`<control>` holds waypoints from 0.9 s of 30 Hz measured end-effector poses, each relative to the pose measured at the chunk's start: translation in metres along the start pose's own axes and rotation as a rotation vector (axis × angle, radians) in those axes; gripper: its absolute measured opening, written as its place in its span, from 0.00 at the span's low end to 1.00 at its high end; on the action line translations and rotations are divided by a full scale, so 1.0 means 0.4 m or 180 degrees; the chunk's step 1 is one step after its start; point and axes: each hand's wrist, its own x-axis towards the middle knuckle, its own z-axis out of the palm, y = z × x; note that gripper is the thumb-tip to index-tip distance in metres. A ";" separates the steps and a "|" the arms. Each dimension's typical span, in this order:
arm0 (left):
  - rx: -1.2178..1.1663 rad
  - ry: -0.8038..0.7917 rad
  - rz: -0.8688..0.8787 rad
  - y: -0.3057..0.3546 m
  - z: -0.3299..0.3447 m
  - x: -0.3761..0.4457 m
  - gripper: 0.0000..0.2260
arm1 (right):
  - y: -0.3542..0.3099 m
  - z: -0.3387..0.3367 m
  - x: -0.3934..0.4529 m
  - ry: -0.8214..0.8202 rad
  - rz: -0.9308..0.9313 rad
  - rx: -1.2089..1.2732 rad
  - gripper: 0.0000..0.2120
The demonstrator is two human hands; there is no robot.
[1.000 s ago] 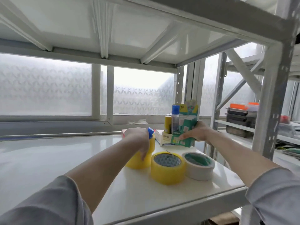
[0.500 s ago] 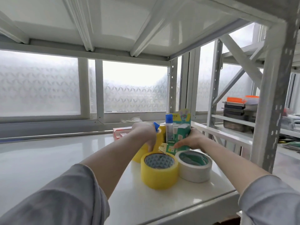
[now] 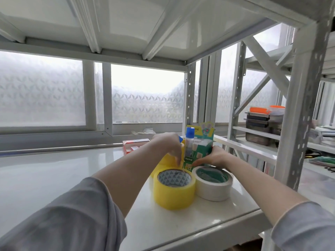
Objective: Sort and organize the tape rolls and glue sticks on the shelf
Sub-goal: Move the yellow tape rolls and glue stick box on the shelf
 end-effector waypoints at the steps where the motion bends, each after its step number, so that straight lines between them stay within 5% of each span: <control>1: -0.0055 -0.0003 0.0018 -0.002 -0.001 -0.003 0.24 | -0.004 -0.004 -0.005 -0.0053 0.0047 -0.0046 0.39; 5: -0.0360 0.0132 0.0105 -0.017 -0.015 -0.029 0.18 | -0.035 -0.024 -0.038 -0.0179 0.0217 -0.0532 0.33; 16: -0.0051 0.0111 -0.0151 -0.224 -0.150 -0.253 0.25 | -0.315 -0.078 -0.231 -0.0475 0.0135 -0.2085 0.30; 27: -0.0151 -0.0121 -0.1363 -0.722 -0.246 -0.711 0.21 | -0.731 0.318 -0.437 -0.1274 -0.1272 -0.1882 0.23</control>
